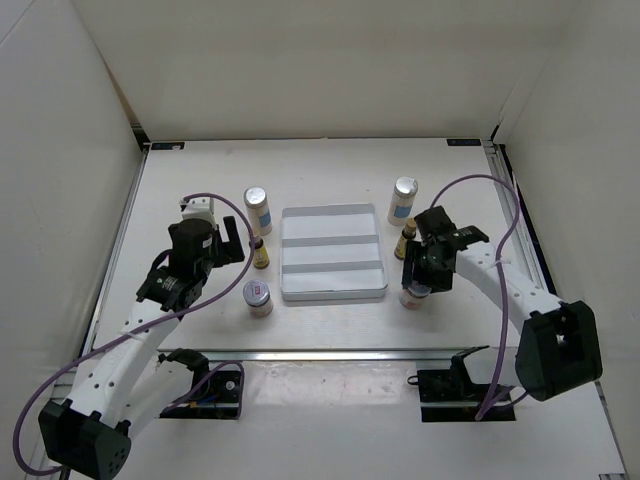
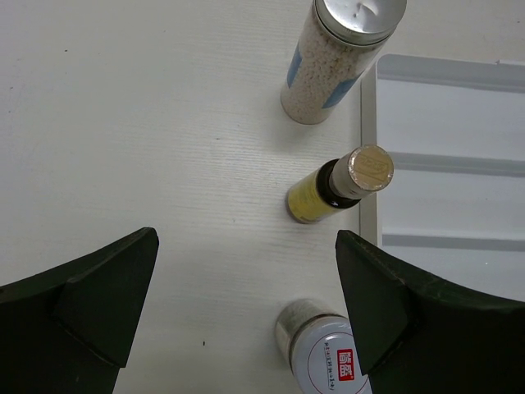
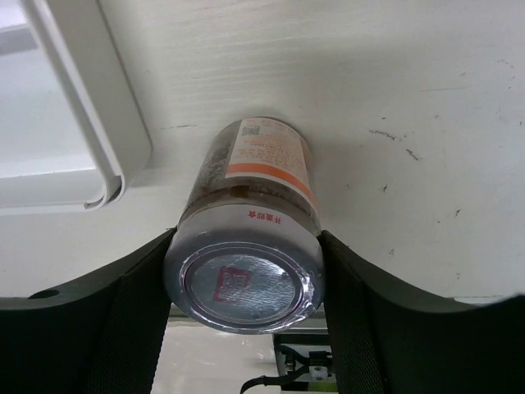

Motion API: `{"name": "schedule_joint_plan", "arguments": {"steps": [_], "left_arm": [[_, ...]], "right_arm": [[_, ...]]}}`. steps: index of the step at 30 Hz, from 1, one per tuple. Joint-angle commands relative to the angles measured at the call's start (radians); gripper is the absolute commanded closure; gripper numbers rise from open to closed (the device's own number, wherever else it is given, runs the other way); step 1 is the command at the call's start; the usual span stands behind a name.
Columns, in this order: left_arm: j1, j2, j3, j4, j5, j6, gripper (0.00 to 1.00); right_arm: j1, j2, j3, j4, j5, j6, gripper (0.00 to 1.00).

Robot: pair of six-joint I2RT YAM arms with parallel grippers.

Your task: Organize the condiment bottles

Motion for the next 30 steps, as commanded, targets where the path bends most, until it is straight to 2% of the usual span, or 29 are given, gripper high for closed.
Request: {"name": "schedule_joint_plan", "arguments": {"steps": [1,3,8,15,20,30], "left_arm": [[-0.004,-0.018,0.034,-0.003,-0.020,-0.010,0.00],[-0.004,-0.018,0.034,-0.003,-0.020,-0.010,0.00],[-0.004,-0.018,0.034,-0.003,-0.020,-0.001,0.00],[-0.004,-0.018,0.034,-0.003,-0.020,-0.001,0.00],[-0.004,-0.018,0.034,-0.003,-0.020,-0.001,0.00],[-0.004,-0.009,0.034,-0.003,-0.020,-0.001,0.00]], "right_arm": [[0.082,-0.043,0.100,-0.051,0.084,0.004,0.74],[0.142,-0.058,0.183,-0.074,0.113,-0.022,0.82],[0.263,-0.049,0.338,-0.096,0.161,-0.051,0.89],[0.339,0.113,0.433,-0.061,0.178,-0.098,0.90],[0.339,0.196,0.422,-0.024,0.129,-0.108,0.92],[0.339,0.278,0.301,0.075,0.063,-0.099,0.92]]}}
